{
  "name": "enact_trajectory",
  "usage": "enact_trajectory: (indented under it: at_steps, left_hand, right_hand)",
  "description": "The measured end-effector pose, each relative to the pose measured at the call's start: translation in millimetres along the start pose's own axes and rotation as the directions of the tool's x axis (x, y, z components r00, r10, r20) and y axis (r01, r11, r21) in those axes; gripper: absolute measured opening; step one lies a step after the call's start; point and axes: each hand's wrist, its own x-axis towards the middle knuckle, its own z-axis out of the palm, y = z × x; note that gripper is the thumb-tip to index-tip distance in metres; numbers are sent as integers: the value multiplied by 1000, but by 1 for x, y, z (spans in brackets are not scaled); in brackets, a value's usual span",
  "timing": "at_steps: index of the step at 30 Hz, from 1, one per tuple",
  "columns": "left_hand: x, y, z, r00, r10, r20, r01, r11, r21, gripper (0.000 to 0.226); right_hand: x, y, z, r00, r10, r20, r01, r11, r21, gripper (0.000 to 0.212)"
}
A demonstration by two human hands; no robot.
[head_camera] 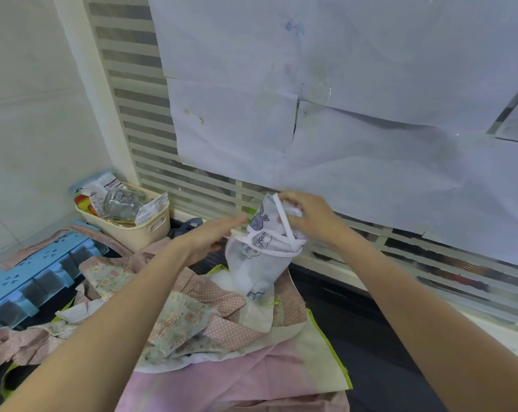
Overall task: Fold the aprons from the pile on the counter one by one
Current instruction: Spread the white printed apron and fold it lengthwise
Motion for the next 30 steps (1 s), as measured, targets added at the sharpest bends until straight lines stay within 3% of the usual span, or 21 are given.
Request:
enact_trajectory:
  at_steps: [2, 3, 5, 7, 9, 12, 15, 17, 19, 21, 24, 27, 30]
  left_hand:
    - [3, -3, 4, 995, 96, 39, -103, 966, 239, 60]
    - [3, -2, 8, 989, 113, 100, -137, 950, 281, 55]
    - [3, -1, 14, 970, 161, 180, -203, 947, 248, 35]
    - [3, -2, 18, 962, 228, 152, -256, 945, 205, 16]
    - [6, -2, 20, 949, 270, 160, -300, 932, 205, 16]
    - [9, 3, 22, 928, 277, 248, -352, 869, 347, 16]
    - [12, 9, 27, 911, 278, 304, -400, 774, 490, 20]
    - [13, 12, 31, 903, 286, 322, -423, 728, 540, 15]
    - [16, 12, 32, 898, 282, 337, -430, 719, 546, 9]
    - [15, 16, 34, 897, 259, 358, -428, 714, 554, 13]
    - [17, 19, 43, 897, 223, 381, -428, 653, 625, 9]
    - [19, 20, 50, 906, 208, 370, -400, 710, 580, 18]
    - [17, 23, 52, 935, 240, 261, -348, 767, 540, 21]
  right_hand:
    - [-2, 6, 0, 1000, 7, 28, -8, 999, 35, 42]
    - [-3, 6, 1, 999, 7, 40, -9, 999, 44, 43]
    - [-6, 4, 0, 998, 6, 55, -10, 997, 74, 48]
    - [-10, 4, -4, 995, -9, 96, 3, 998, 63, 55]
    - [-13, 5, -6, 989, -16, 148, 15, 1000, 7, 60]
    - [-11, 6, -10, 977, 12, 213, 6, 997, -81, 54]
    - [-9, 6, -15, 960, 20, 278, -53, 992, 113, 20]
    - [-8, 4, -15, 958, 14, 286, -56, 988, 142, 10]
    - [-8, 4, -16, 969, 37, 245, -77, 985, 157, 17]
    - [-8, 4, -17, 976, 84, 202, -124, 974, 192, 37]
    - [-6, 0, -12, 939, 110, 324, -114, 993, -5, 40]
    - [-5, -13, -5, 879, 145, 455, -22, 964, -264, 35]
    - [-1, -10, -5, 876, 189, 445, -50, 951, -304, 31]
